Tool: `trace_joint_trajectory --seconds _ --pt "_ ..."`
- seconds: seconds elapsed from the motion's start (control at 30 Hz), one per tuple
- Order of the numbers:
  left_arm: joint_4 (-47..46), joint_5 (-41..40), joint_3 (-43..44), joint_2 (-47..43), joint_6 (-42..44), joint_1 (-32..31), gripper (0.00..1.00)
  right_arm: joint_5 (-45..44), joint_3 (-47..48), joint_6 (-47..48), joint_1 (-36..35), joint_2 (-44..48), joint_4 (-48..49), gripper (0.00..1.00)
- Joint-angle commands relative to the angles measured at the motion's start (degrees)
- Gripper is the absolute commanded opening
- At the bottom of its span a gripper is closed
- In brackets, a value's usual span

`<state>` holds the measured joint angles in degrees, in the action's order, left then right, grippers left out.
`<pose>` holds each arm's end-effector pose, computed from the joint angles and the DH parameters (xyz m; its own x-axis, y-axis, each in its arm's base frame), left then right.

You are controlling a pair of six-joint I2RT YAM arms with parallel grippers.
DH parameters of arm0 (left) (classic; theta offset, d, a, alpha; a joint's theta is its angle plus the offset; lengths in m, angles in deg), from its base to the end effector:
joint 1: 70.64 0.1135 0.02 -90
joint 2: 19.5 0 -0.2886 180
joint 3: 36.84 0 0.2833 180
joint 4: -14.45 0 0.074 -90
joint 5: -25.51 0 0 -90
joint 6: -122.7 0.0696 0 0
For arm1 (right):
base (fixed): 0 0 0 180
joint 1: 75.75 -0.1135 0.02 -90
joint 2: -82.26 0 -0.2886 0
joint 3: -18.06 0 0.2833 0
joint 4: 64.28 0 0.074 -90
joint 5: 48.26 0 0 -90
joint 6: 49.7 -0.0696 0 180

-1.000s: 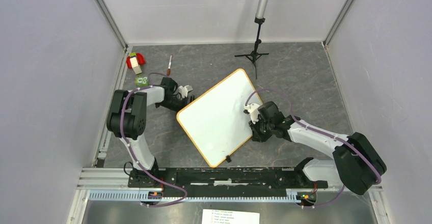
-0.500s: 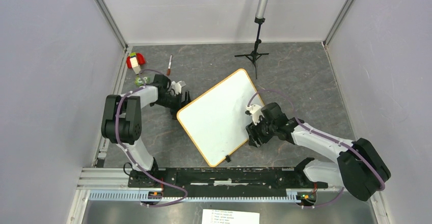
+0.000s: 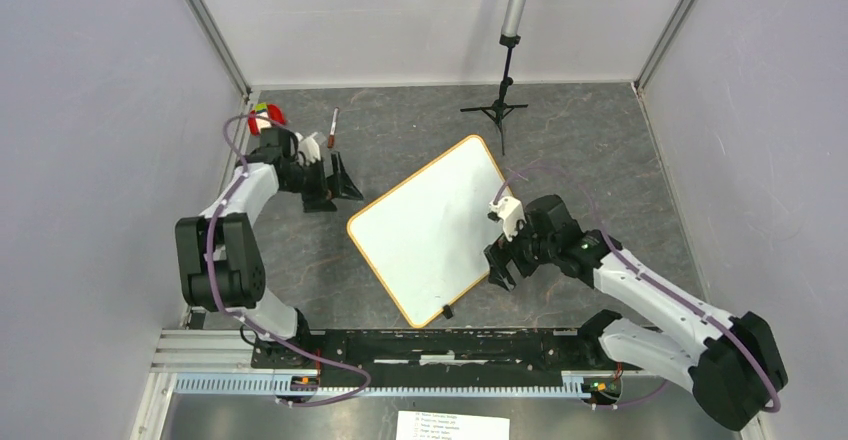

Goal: Write a sentence on the whiteboard
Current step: Adjust the whiteboard at the center of the board, then pick up the whiteboard marker from the center of the board.

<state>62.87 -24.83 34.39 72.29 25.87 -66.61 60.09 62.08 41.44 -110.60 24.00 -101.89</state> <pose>0.3423 -0.0204 0.1834 -0.9453 -0.1584 -0.2853 0.0623 0.7707 -0.6342 0.1756 0.1490 0.1791 -0.6313 -0.4626 -0.6225 -0.7147 0.6587 0.2352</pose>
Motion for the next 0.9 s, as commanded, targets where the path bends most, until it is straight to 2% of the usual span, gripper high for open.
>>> trace_joint_trajectory --seconds 0.0,0.13,0.23,0.33,0.43,0.53,0.6,0.73,0.87 --pt "3.4 -8.9 9.9 -6.0 4.9 1.7 1.0 -0.1 8.5 4.5 1.7 3.4 -3.8 0.98" --pt "6.3 -18.5 19.8 -6.7 9.3 2.3 1.0 -2.3 17.1 8.9 5.0 2.9 -6.5 0.98" --pt "3.2 -23.7 22.3 -6.5 11.9 2.4 1.0 -1.3 22.9 11.6 7.3 2.3 -7.8 0.98" --pt "2.1 -28.2 27.4 -1.8 15.3 2.4 1.0 0.2 28.3 14.2 9.6 0.4 -9.5 0.98" --pt "6.4 -26.8 36.7 7.0 17.3 2.5 1.0 3.8 34.7 16.7 12.5 -2.8 -11.6 0.98" --pt "3.1 -24.4 39.0 12.5 15.8 2.3 0.97 6.6 39.4 18.2 14.8 -6.1 -13.3 0.98" --pt "2.0 -26.1 41.4 16.4 15.1 1.5 0.94 7.9 41.0 18.3 15.9 -7.8 -13.5 0.98" --pt "3.2 -28.1 48.4 25.4 12.9 0.2 0.82 10.4 41.9 15.2 18.2 -10.6 -11.6 0.98" --pt "-0.7 -29.8 50.6 30.8 11.6 -1.1 0.77 13.0 39.1 12.4 18.6 -11.7 -8.6 0.98"
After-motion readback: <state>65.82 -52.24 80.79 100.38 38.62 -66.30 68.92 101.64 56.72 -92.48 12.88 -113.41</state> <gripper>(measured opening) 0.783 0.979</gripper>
